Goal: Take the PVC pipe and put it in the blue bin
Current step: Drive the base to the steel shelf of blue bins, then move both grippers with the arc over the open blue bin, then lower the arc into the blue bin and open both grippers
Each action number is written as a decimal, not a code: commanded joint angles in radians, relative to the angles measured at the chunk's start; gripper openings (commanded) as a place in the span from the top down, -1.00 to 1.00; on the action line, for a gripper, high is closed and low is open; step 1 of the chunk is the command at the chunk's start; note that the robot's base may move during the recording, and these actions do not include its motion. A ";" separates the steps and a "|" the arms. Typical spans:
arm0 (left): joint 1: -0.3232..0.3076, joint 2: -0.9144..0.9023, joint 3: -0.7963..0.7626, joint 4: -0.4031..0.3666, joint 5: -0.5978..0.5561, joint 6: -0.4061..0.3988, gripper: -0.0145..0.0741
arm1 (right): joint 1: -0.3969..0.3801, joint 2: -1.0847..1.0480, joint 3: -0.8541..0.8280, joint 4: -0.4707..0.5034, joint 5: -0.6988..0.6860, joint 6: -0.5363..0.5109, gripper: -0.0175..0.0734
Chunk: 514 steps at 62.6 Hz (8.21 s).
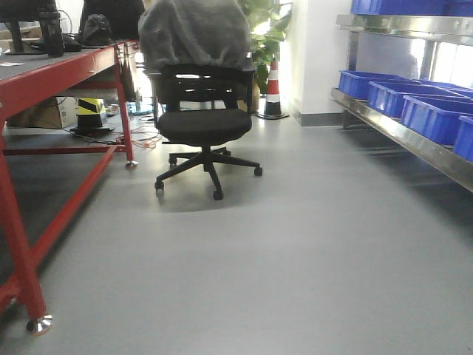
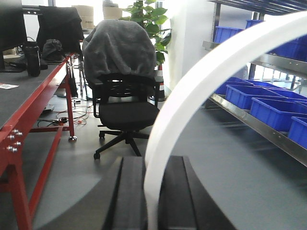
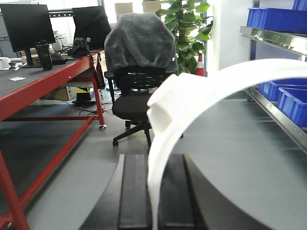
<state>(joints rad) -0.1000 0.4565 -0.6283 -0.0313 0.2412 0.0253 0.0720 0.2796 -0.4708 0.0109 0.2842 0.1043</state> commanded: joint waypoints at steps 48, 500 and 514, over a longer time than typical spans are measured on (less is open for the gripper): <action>-0.004 -0.002 -0.002 0.000 -0.028 -0.001 0.92 | 0.001 -0.003 -0.001 -0.011 -0.024 -0.002 0.97; -0.362 0.537 -0.427 -0.018 -0.065 -0.001 0.92 | 0.185 0.655 -0.508 0.010 -0.036 -0.143 0.97; -0.362 0.781 -0.675 -0.080 -0.072 -0.004 0.92 | 0.322 0.916 -0.748 0.015 -0.030 -0.143 0.97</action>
<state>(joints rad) -0.4558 1.1647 -1.2154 -0.0906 0.2027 0.0253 0.3497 1.1144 -1.1216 0.0217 0.2709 -0.0313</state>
